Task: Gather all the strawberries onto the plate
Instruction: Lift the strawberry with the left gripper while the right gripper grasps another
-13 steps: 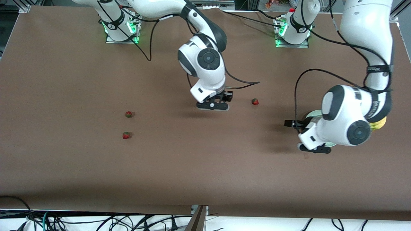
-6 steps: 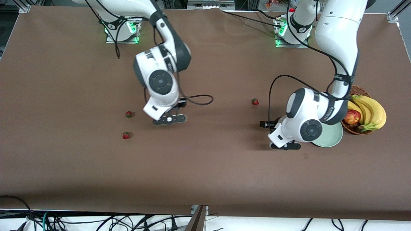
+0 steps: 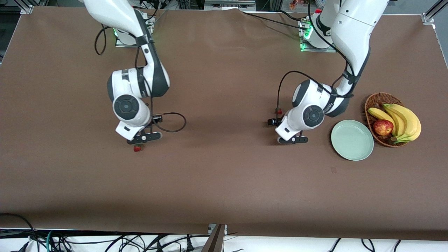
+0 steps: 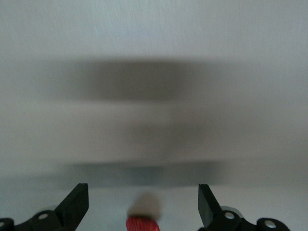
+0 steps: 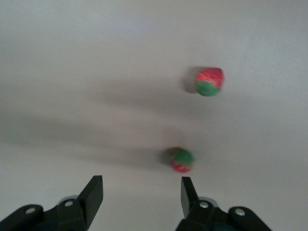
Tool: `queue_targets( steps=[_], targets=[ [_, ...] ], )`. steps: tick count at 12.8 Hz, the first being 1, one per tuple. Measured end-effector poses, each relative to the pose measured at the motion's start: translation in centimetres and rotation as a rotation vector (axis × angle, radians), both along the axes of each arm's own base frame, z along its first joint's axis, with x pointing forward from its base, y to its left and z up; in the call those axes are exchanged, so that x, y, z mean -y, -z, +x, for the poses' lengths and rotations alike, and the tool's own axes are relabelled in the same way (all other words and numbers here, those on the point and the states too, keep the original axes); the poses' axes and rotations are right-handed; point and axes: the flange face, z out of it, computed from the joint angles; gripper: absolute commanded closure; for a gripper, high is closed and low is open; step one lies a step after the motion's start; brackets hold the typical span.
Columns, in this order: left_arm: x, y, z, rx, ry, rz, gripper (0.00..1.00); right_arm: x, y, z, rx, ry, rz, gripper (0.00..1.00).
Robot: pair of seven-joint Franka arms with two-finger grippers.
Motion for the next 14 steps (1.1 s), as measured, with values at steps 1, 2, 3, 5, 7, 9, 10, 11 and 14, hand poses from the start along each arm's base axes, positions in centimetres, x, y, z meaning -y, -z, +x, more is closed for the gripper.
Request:
queue_targets(
  steps=[1,2,3,5,7,9,10,11,14],
  targets=[
    [0.2,-0.2,-1.1,-0.005,0.004,0.003,0.00,1.7,1.8,-1.4,0.021,0.003,0.006,0.27],
    [0.2,-0.4,-2.2,-0.004,0.008,0.005,0.00,3.0,3.5,-2.8,0.037,0.005,0.009,0.27],
    [0.3,-0.4,-3.4,0.003,0.007,0.007,0.00,4.0,4.9,-3.9,0.048,0.011,0.007,0.27],
    [0.4,0.1,-5.2,0.020,-0.005,0.010,0.02,5.3,6.2,-5.0,0.055,0.021,0.002,0.30],
    [1.0,1.0,-6.8,0.034,-0.027,0.010,0.15,6.2,6.3,-4.8,0.056,0.031,0.017,0.35],
    [1.2,1.4,-7.5,0.035,-0.035,0.012,0.37,7.2,6.3,-4.5,0.050,0.033,0.061,0.35],
    [1.2,1.4,-7.5,0.039,-0.026,0.017,0.45,7.4,6.4,-4.5,0.052,0.038,0.081,0.35],
    [1.2,1.4,-7.5,0.046,-0.009,0.024,0.47,7.4,6.7,-4.4,0.054,0.044,0.092,0.37],
    [1.1,1.2,-7.4,0.054,0.002,0.031,0.77,6.9,7.0,-4.3,0.064,0.044,0.098,0.48]
  ],
)
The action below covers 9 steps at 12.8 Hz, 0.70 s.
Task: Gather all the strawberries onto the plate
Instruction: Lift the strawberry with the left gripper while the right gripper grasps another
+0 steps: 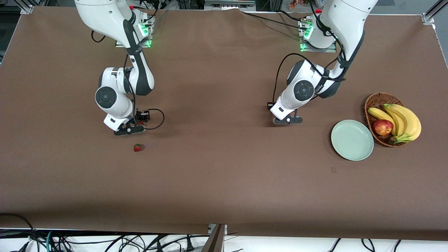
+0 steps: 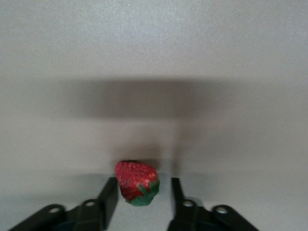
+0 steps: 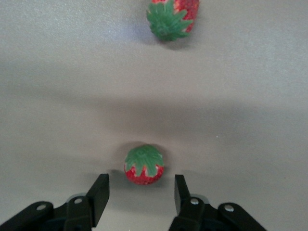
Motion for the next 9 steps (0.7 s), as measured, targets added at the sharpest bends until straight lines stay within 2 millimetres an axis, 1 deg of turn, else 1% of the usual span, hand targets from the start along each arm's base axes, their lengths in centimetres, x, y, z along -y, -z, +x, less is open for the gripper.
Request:
queue_targets(
  steps=[1,2,3,4,5,6,7,8,9],
  targets=[
    [0.0,0.0,0.0,0.000,0.000,0.000,0.87,-0.1,0.0,0.1,0.002,-0.001,0.001,0.52],
    [0.0,0.0,0.0,0.001,0.000,0.000,0.92,-0.1,-0.1,0.1,0.005,-0.001,0.001,0.55],
    [0.0,-0.2,0.1,0.003,0.000,-0.001,0.94,-0.2,-0.2,0.2,0.007,-0.002,0.002,0.59],
    [-0.1,-0.2,0.2,0.006,-0.003,-0.002,0.96,-0.2,-0.2,0.3,0.009,-0.004,0.003,0.65],
    [-0.6,-0.3,0.5,0.010,-0.013,-0.003,0.96,-0.3,-0.3,0.4,0.012,-0.005,0.003,0.71],
    [-1.8,-0.6,1.4,0.021,-0.014,-0.009,0.96,-0.3,-0.4,0.6,0.015,-0.007,0.003,0.78],
    [-3.7,-1.3,2.6,0.037,0.011,-0.024,0.96,-0.4,-0.5,0.7,0.018,-0.008,0.004,0.82],
    [-6.3,-2.2,3.9,0.053,0.052,-0.040,0.96,-0.5,-0.5,0.9,0.020,-0.009,0.004,0.85],
    [-9.6,-3.5,5.3,0.066,0.098,-0.054,0.96,-0.6,-0.6,1.0,0.024,-0.011,0.004,0.86]
  ],
)
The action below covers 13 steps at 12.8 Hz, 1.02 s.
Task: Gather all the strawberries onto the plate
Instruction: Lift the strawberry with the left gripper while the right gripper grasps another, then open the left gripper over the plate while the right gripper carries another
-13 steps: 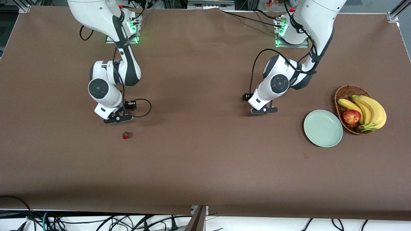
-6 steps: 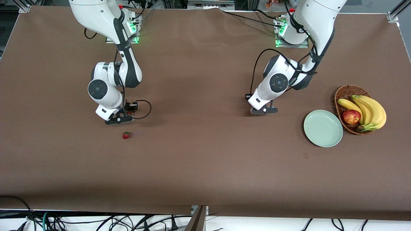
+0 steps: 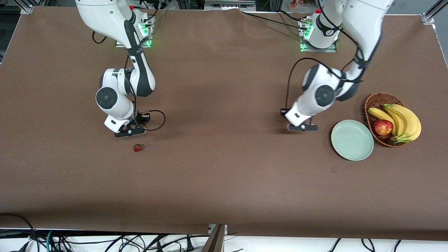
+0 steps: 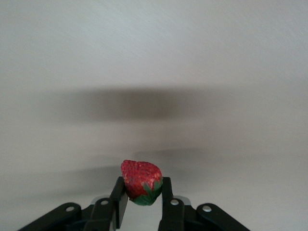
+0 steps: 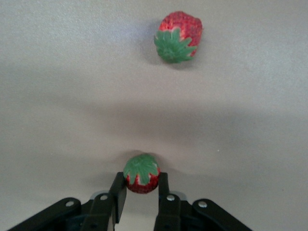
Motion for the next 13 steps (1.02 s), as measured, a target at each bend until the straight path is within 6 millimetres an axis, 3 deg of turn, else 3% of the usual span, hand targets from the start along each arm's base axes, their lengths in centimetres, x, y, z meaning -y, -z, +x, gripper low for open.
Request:
queue_targets(
  steps=[3,5,8,10,11,13],
  targets=[
    [-11.6,-3.2,2.7,0.054,0.144,0.003,0.95,-1.3,-1.3,1.0,-0.035,-0.007,0.019,0.86],
    [-16.9,-3.8,3.1,0.071,0.201,0.027,0.94,-3.7,-4.3,2.5,-0.108,0.016,0.045,0.86],
    [-20.4,-3.2,2.9,0.063,0.221,0.059,0.91,-8.8,-11.1,4.5,-0.145,0.086,0.069,0.86],
    [-22.0,-1.7,2.9,0.076,0.216,0.071,0.90,-13.4,-14.7,4.4,-0.131,0.130,0.073,0.86],
    [-22.8,-0.7,3.0,0.088,0.218,0.079,0.87,-16.1,-15.7,3.8,-0.120,0.156,0.076,0.86],
    [-24.5,0.7,2.9,0.098,0.230,0.101,0.75,-23.1,-16.0,1.5,-0.113,0.213,0.085,0.86]
  ],
)
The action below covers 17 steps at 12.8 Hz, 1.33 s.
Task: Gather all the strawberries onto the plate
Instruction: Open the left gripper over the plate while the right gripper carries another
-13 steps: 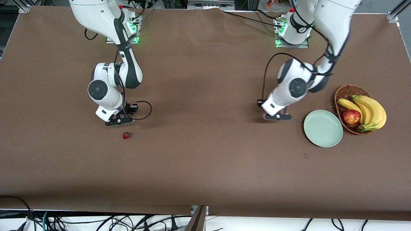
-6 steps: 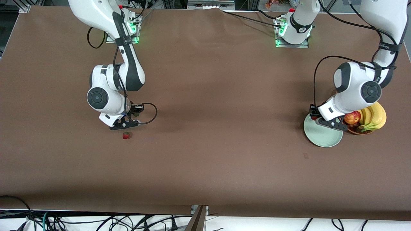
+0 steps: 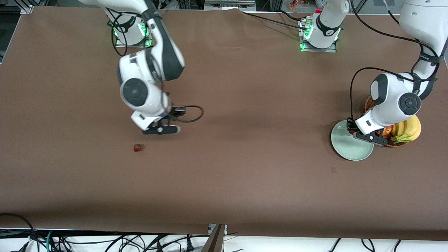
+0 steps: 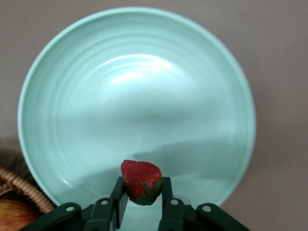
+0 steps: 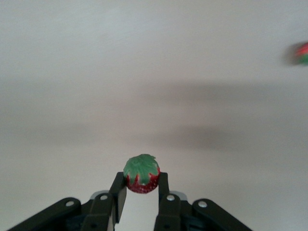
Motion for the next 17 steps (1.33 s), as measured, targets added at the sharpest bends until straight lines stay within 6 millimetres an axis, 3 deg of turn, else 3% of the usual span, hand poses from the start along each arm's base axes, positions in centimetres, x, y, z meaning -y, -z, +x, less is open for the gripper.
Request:
queue_targets(
  steps=[1,2,3,6,9,12,15,17],
  targets=[
    [-0.7,0.4,-0.2,-0.004,-0.004,0.004,0.53,-4.1,0.4,-1.2,0.008,0.034,0.010,0.86],
    [-1.4,0.6,-0.2,-0.004,-0.008,0.004,0.19,-8.1,1.0,-2.2,0.026,0.079,0.033,0.85],
    [-1.8,0.5,-0.1,0.000,-0.007,0.004,0.00,-11.9,1.9,-3.0,0.047,0.125,0.069,0.85],
    [-1.3,-0.6,1.1,0.030,0.009,0.005,0.00,-19.5,6.0,-5.0,0.111,0.258,0.206,0.83],
    [2.1,-1.4,2.3,0.053,0.018,-0.031,0.00,-24.2,9.3,-6.7,0.168,0.405,0.362,0.77],
    [7.7,-1.4,2.6,0.044,-0.042,-0.077,0.00,-26.9,11.9,-7.5,0.199,0.525,0.489,0.70],
    [13.2,-1.6,2.2,0.009,-0.097,-0.096,0.00,-27.9,14.4,-8.4,0.215,0.554,0.526,0.42],
    [14.3,-1.6,2.0,0.003,-0.090,-0.100,0.00,-28.0,13.7,-8.1,0.218,0.556,0.537,0.34]
  ],
)
